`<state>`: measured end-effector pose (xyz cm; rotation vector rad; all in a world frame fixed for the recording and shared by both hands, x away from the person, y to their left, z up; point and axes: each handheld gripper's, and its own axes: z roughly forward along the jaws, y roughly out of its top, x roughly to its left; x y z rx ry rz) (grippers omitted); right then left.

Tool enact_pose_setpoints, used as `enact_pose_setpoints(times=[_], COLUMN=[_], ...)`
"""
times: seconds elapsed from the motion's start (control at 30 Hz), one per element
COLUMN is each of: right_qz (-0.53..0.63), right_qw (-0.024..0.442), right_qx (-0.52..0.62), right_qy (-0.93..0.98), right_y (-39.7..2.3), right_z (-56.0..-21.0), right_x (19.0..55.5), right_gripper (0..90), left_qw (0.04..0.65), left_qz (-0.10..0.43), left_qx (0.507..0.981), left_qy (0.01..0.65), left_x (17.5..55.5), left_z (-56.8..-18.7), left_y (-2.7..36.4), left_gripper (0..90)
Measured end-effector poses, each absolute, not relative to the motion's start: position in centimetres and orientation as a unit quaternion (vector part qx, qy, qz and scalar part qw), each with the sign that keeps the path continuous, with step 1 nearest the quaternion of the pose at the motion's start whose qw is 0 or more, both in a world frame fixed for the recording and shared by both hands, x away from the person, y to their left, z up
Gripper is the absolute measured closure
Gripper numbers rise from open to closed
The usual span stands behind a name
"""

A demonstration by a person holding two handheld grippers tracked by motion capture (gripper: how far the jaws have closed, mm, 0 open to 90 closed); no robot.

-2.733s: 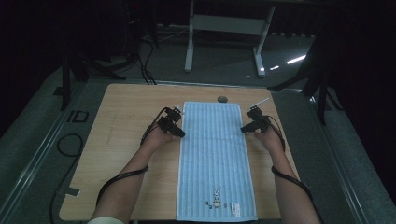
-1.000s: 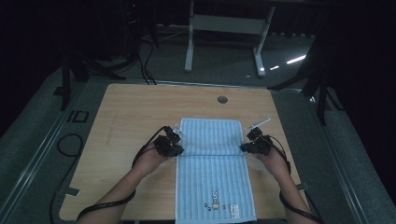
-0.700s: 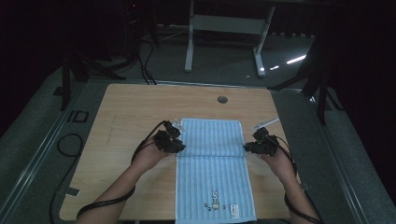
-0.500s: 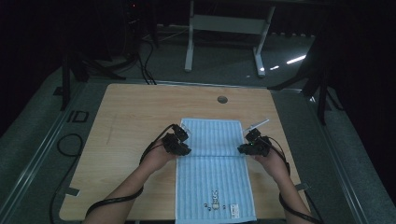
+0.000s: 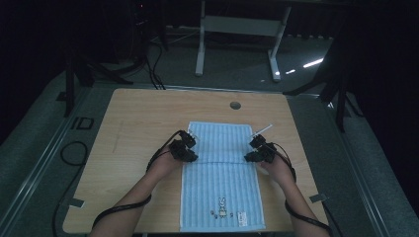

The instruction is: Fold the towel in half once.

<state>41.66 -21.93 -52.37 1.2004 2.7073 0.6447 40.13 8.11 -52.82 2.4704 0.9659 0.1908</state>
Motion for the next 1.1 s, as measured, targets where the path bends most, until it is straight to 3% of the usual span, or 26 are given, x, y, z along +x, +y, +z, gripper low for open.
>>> enact_pose_setpoints(times=[0.4, 0.83, 1.1], right_qz=[0.21, 0.212, 0.214], right_qw=[0.05, 0.047, 0.07], right_qx=[0.376, 0.371, 0.377], right_qy=[0.901, 0.903, 0.898], right_y=[-18.9, -17.9, -18.7], right_z=[-52.3, -52.3, -50.0], right_x=[42.2, 42.2, 43.7], right_gripper=[77.2, 74.8, 69.8], left_qw=[0.244, 0.236, 0.239], left_qz=[0.064, 0.068, 0.085], left_qx=[0.894, 0.893, 0.879], left_qy=[0.371, 0.376, 0.404], left_x=[40.1, 39.6, 41.5], left_z=[-52.9, -52.8, -50.9], left_y=[11.1, 11.7, 11.9], left_gripper=[73.0, 72.7, 53.2])
